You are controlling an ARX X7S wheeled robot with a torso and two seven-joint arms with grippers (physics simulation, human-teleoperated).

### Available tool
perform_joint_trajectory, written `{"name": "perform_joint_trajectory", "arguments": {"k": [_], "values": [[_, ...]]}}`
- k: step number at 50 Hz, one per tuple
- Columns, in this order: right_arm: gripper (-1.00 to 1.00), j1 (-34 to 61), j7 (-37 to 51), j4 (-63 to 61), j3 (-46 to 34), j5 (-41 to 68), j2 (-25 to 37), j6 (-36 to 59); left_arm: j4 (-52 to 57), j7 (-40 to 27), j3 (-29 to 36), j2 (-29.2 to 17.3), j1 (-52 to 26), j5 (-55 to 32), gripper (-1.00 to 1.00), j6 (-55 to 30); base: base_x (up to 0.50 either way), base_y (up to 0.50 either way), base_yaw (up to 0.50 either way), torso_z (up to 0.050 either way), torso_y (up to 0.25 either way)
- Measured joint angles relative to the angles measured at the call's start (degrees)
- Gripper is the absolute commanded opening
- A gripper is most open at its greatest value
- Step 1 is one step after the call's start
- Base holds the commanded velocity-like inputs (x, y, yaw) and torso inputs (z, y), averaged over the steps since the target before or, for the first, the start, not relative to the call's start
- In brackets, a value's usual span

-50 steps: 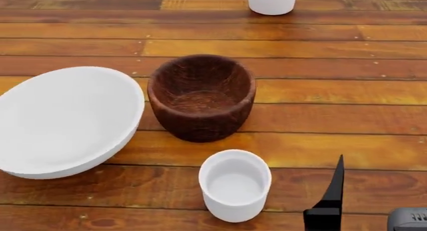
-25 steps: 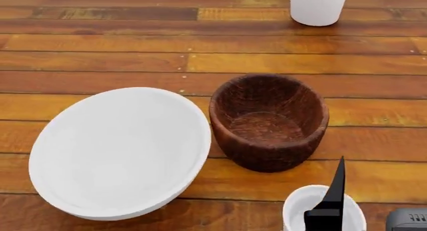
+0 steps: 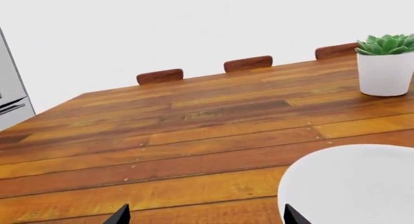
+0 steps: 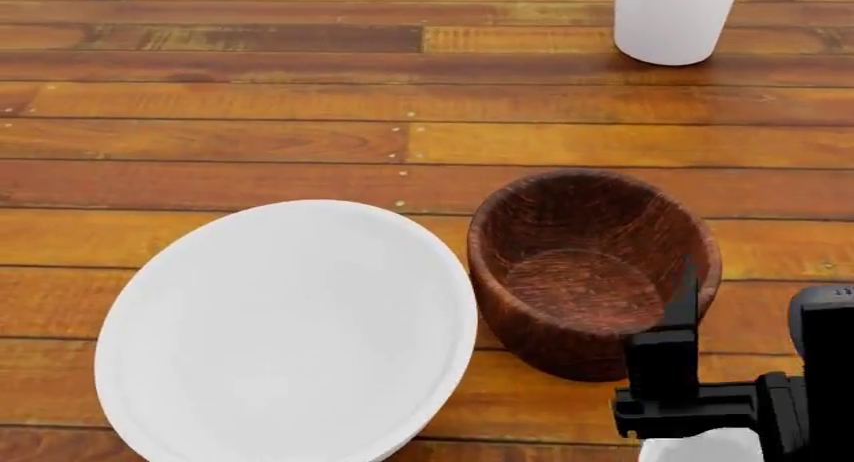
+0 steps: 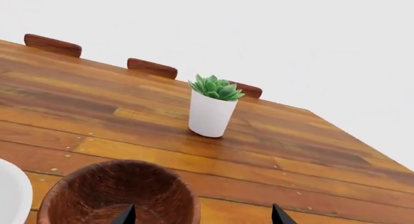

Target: Stack the bowls from largest to smallest.

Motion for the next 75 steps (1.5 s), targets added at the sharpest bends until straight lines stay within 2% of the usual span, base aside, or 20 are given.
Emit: {"name": "perform_joint_trajectory", "arguments": {"k": [10,17,26,36,46,52,57,75], "values": [[1.00,25.56,-2.90,22.05,-11.63,6.40,0.01,12.72,-0.16,0.26,-2.22,-0.41,1.24,-1.26,1.00,0.40,0.00,0.00,0.00,0.000,0.000],[1.00,43.62,-6.41,42.11,-25.85,8.67,-1.36,17.24,-0.17,0.79,-3.87,-0.52,2.39,-1.84,1.00,0.87,0.00,0.00,0.00,0.000,0.000],[1.00,62.25,-20.92,67.65,-46.41,4.39,-6.70,17.84,-0.17,0.96,-3.83,-0.49,2.26,-2.11,1.00,1.03,0.00,0.00,0.00,0.000,0.000],[1.00,72.45,-36.43,91.18,-64.00,-3.44,-13.78,12.53,-0.90,2.28,-5.54,-0.34,3.74,-2.21,1.00,1.83,0.00,0.00,0.00,0.000,0.000],[1.00,77.28,-45.26,108.16,-74.12,-10.60,-20.45,5.57,-1.29,3.35,-6.95,-0.23,5.21,-2.32,1.00,2.41,0.00,0.00,0.00,0.000,0.000],[1.00,77.27,-48.27,115.70,-75.57,-13.84,-23.99,2.05,-1.52,3.45,-7.69,-0.26,5.81,-2.74,1.00,2.51,0.00,0.00,0.00,0.000,0.000],[1.00,76.02,-49.53,119.33,-73.03,-17.93,-25.88,0.53,-1.86,3.39,-7.92,-0.20,5.93,-2.92,1.00,2.57,0.00,0.00,0.00,0.000,0.000],[1.00,69.50,-51.38,124.03,-50.77,-40.23,-29.06,-1.59,-2.84,3.44,-7.01,0.40,5.85,-2.08,1.00,2.87,0.00,0.00,0.00,0.000,0.000]]}}
